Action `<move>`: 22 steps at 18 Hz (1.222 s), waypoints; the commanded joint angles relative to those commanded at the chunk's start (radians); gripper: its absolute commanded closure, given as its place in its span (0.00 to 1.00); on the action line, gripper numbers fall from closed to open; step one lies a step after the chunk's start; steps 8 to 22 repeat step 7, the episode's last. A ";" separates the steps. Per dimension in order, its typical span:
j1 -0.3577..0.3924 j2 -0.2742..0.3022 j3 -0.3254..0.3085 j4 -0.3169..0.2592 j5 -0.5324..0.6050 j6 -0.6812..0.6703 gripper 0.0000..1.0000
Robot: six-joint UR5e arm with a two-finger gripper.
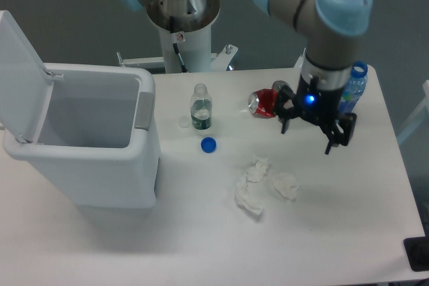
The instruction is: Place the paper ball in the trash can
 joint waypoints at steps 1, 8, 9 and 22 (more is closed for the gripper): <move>0.000 -0.020 0.011 -0.006 0.037 0.012 0.00; 0.002 -0.031 0.023 -0.008 0.062 0.063 0.00; 0.002 -0.031 0.023 -0.008 0.062 0.063 0.00; 0.002 -0.031 0.023 -0.008 0.062 0.063 0.00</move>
